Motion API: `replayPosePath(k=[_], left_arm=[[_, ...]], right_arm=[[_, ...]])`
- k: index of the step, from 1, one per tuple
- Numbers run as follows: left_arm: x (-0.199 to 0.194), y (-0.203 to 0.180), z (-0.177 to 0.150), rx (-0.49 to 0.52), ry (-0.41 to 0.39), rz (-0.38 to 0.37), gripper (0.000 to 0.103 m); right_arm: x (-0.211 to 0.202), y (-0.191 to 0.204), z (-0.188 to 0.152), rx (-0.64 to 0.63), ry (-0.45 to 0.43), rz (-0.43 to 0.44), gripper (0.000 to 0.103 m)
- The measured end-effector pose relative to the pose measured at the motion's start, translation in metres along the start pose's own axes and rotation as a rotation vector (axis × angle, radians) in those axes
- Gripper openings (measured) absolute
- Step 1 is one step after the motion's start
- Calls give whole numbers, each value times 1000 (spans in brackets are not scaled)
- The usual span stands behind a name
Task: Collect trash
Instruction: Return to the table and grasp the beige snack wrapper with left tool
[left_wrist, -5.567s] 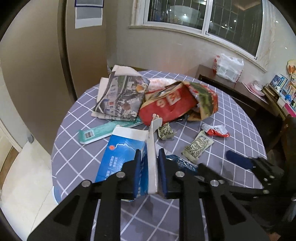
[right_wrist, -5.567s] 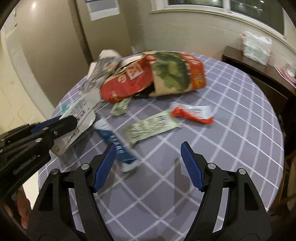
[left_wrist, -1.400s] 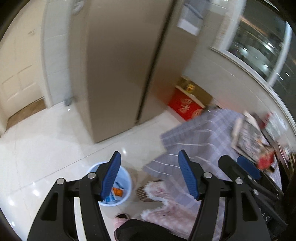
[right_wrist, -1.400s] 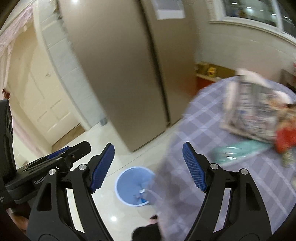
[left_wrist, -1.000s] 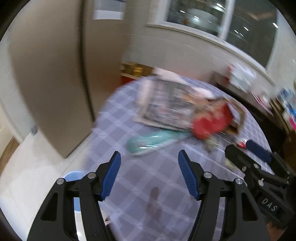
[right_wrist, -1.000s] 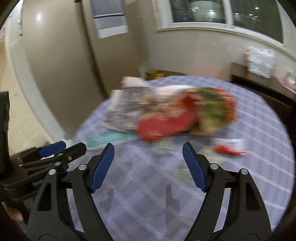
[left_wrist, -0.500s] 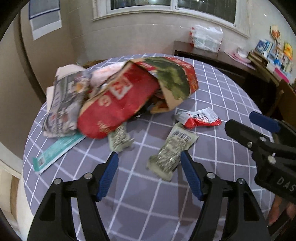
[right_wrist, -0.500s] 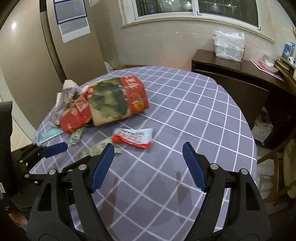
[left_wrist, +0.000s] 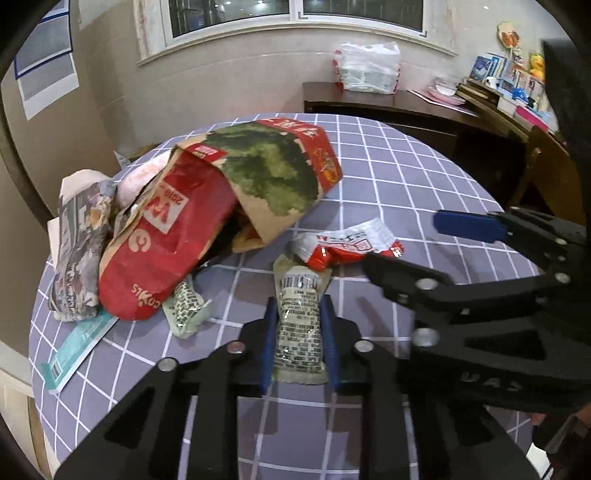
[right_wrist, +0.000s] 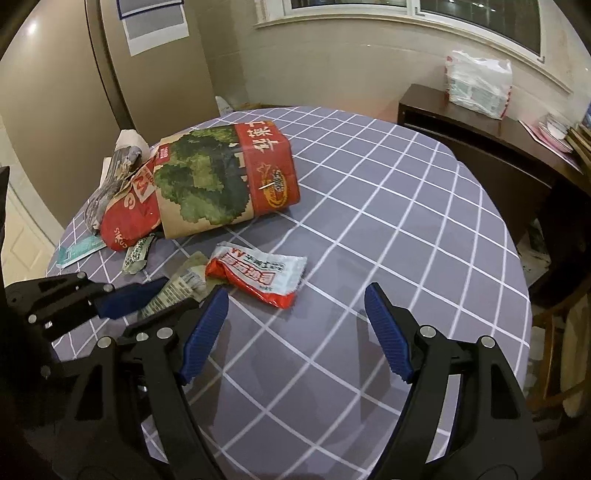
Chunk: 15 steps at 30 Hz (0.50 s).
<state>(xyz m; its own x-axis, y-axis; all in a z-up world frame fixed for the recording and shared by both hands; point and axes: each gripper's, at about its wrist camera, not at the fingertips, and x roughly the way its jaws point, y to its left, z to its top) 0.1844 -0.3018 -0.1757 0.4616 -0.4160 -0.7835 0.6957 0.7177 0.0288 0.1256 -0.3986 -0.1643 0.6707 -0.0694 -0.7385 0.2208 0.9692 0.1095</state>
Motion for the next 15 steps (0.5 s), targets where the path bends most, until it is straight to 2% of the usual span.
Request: replayPosePath(k=[3,5,15], left_arm=[[-4,9,-5,-36,-9,-19,12],[-10,18,-10,-63,-18,-24,12],[-47,58,-17,-211,-123,41,12]], right_arm=[[3,3,3,-2,4,11,76],[3,5,6,0,4,20,76],[20,12,13,-43,41,15,76]])
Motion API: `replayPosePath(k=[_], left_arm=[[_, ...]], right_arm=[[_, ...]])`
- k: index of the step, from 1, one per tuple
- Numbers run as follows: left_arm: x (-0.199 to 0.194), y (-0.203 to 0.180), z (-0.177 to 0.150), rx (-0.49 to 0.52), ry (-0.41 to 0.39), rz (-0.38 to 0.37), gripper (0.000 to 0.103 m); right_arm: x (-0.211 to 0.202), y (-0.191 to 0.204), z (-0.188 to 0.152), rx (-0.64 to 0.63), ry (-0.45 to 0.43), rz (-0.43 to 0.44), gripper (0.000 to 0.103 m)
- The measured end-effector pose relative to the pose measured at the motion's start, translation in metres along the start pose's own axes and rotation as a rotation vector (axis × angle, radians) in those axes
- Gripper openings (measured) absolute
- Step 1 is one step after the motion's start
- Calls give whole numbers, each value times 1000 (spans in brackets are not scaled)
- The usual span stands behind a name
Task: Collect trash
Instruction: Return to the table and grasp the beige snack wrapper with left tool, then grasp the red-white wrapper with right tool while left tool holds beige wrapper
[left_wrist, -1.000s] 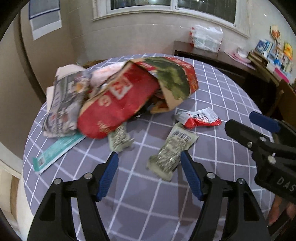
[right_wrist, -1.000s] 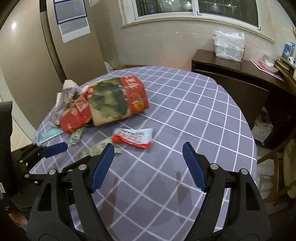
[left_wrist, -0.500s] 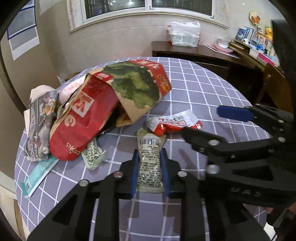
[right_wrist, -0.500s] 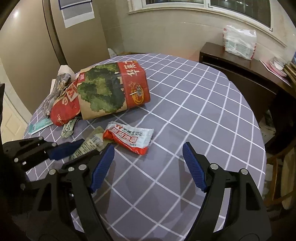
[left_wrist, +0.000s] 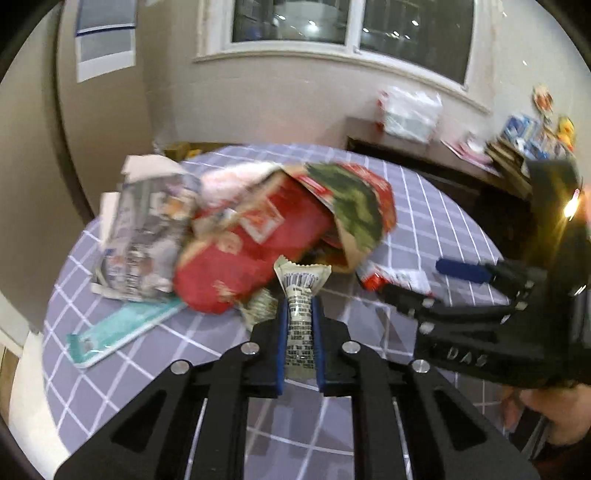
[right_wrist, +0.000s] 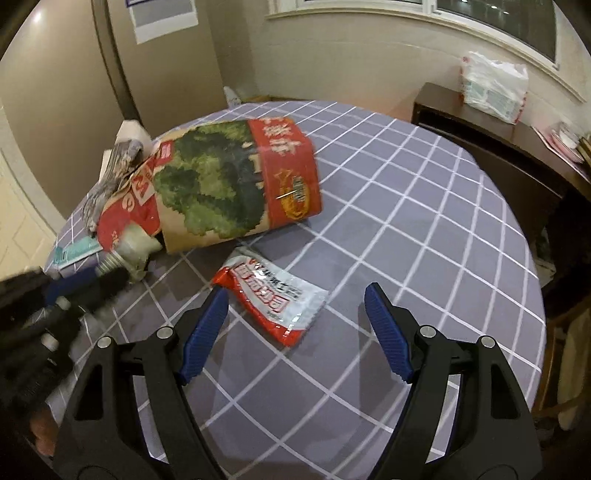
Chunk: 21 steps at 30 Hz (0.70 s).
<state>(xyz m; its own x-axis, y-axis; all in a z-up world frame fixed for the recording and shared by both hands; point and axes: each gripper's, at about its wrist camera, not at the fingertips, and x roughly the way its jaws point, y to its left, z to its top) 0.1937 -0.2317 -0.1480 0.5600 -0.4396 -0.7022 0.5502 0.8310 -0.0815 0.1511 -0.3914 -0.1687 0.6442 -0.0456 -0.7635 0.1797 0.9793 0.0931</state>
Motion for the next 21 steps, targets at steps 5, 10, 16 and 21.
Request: replayPosePath(k=[5,10,16,21], left_arm=[[-8,3,4,-3,-29,22,12],[-4,8,2,-20,-10,38,12],[-15,13,2,-37,-27,33,12],[-29,24,-3,-66,-43,26,12]], right_arm=[[11,10,7,-42,26,-10,74],[10,18,7,-82,19,-42,31],[-1,22,4,-75,12,-7,12],[-17,40,-2,-84,8,44,11]])
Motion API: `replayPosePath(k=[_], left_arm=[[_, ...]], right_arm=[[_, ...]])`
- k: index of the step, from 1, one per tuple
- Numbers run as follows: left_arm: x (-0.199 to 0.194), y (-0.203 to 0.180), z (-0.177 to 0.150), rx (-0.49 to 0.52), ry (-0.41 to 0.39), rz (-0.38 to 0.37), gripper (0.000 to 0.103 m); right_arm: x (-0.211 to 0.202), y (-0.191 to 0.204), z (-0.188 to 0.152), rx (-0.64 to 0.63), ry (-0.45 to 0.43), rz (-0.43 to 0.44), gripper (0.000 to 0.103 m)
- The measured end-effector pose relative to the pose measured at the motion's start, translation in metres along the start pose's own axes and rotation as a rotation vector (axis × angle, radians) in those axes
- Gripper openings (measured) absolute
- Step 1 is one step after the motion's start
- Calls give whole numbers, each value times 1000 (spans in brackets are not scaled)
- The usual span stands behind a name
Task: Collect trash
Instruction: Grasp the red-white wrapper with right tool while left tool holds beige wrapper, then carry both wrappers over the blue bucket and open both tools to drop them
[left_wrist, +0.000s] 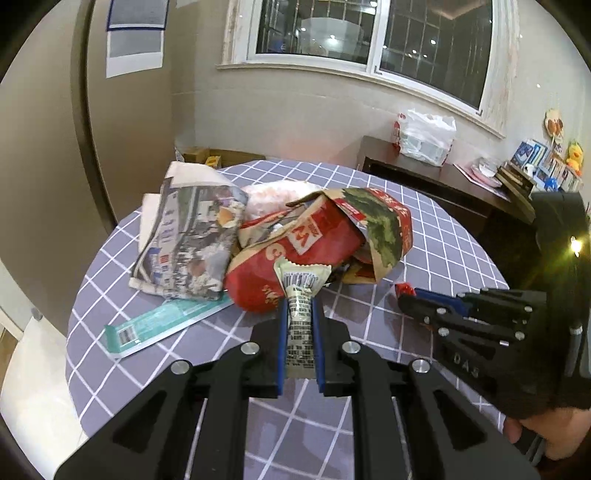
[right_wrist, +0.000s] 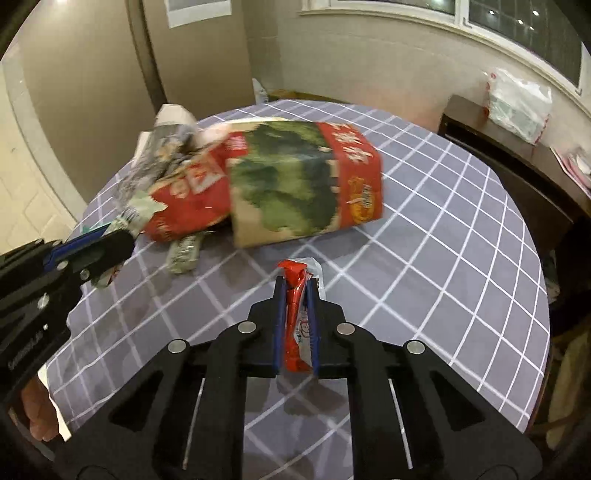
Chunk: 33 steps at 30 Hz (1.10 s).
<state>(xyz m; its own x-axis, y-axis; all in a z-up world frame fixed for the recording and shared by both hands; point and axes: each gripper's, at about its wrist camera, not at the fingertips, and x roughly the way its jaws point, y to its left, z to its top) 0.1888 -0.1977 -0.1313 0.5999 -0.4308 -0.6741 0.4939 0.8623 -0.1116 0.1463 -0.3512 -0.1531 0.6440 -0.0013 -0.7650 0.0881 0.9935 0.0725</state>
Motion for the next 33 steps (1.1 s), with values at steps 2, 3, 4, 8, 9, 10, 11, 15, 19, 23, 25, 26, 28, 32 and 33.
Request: replayPosePath(k=[2,3,4,8,9,10,11,15,19,23,25,26,28,32,33], left_arm=[[-7,8,-2,-13,-7,4,12],[-11,12,-3,-20,-12,4,12],[-16,19,-5,-31,-17,4,12],[-32,43,-11,-71,-30,23,12],[-36,51,-12,-85,-34,28,12],[-40,59,-14,-99,-38,35,12],[-44,67,-16,-112,-40,41,12],[-60,103,-23,-166,-53,69,12],[-76,145,-32,-223,-65,111,12],[-88,196,-47,-298,-62,163,12],[-92,219,-53,-329,-52,185,12],[-93,231,-58,-342,-40,201,12],[-96,254,-67,-369,-23,246,12],[-102,300,-85,-439,3,302,12],[-103,311,-90,-456,12,321,12]], right_arm=[[-5,11,0,-6,-7,17,11],[-8,16,0,-10,-12,23,11],[-10,22,0,-17,-15,28,11],[-24,54,3,-56,-48,65,11],[-26,64,5,-70,-57,74,11],[-29,77,7,-88,-65,90,11],[-32,86,9,-100,-71,102,11],[-38,130,17,-156,-98,151,11],[-37,174,23,-201,-110,210,11],[-30,229,29,-255,-116,277,11],[-24,260,30,-283,-112,317,11],[-21,269,31,-294,-107,329,11],[-13,293,32,-330,-85,353,11],[2,343,32,-394,-66,398,11],[6,354,32,-407,-62,407,11]])
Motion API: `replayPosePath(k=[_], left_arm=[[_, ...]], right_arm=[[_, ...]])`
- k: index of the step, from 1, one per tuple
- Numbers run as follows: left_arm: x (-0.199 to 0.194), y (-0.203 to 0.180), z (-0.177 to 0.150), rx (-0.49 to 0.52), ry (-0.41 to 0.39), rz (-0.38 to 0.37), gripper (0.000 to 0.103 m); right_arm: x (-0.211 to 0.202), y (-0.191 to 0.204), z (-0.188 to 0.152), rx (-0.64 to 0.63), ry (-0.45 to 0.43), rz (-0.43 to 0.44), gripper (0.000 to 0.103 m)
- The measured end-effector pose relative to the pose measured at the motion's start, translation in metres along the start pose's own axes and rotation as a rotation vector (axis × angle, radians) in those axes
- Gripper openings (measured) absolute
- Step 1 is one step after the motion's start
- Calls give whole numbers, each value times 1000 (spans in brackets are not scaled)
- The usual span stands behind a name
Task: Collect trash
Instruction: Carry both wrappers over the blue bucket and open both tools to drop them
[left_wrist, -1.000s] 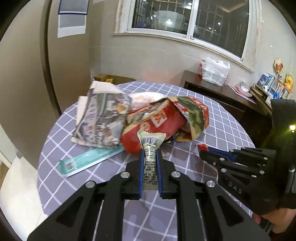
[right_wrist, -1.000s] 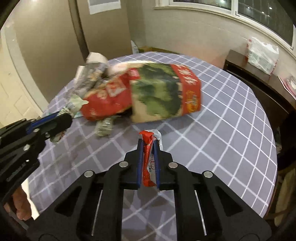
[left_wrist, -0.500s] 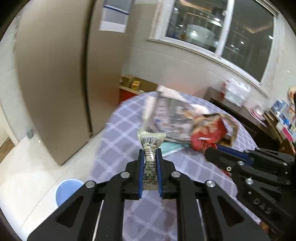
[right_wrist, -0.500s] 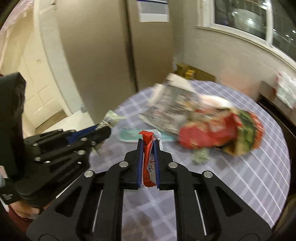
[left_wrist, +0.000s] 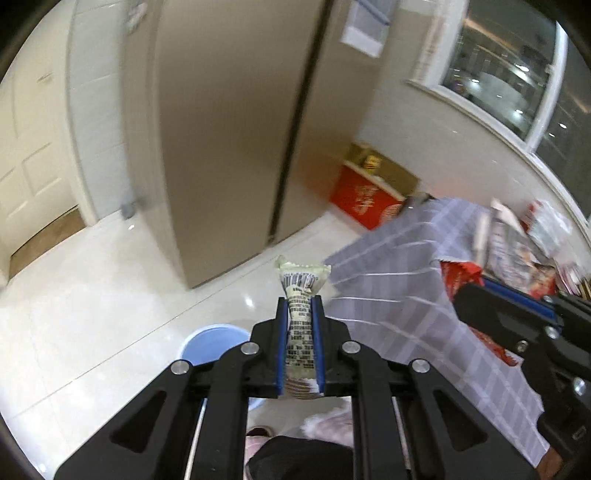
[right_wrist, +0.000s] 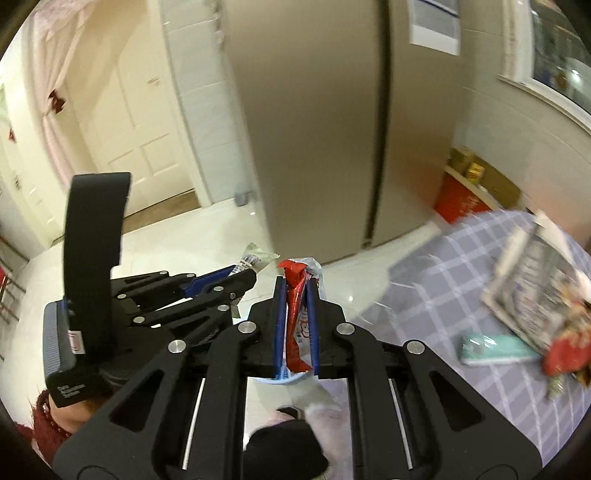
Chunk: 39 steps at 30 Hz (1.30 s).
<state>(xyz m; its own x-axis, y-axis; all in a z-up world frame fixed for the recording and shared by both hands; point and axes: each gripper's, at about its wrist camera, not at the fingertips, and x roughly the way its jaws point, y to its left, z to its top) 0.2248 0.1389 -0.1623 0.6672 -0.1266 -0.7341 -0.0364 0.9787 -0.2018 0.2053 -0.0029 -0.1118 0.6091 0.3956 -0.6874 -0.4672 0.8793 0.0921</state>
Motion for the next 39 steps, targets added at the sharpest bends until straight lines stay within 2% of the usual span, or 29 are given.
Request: replayPosePath(k=[6,11,13,14,15,16,25,39], left_arm=[[13,47,7,-60,26,57,12],[21,65,16,-105,33,66,14],[26,71,19,-129,46,64,31],[29,74,19,-136,58,72,49],[30,77,19,-139,61,81,59],[29,79,18,-142,56,87,61],[26,100,12,-205,53,71,62],[17,106,9,-233,33,82,62]], right_arm=[[35,26,13,-14,1,39,11],[56,35,17,4,-10,34,11],[59,36,17,15,-18,27,11],[62,36,17,18,-18,24,11],[63,38,17,21,-16,23,11],[66,39,18,21,-15,23,11],[75,46,15,12,15,28,11],[82,43,15,6,12,40,11]])
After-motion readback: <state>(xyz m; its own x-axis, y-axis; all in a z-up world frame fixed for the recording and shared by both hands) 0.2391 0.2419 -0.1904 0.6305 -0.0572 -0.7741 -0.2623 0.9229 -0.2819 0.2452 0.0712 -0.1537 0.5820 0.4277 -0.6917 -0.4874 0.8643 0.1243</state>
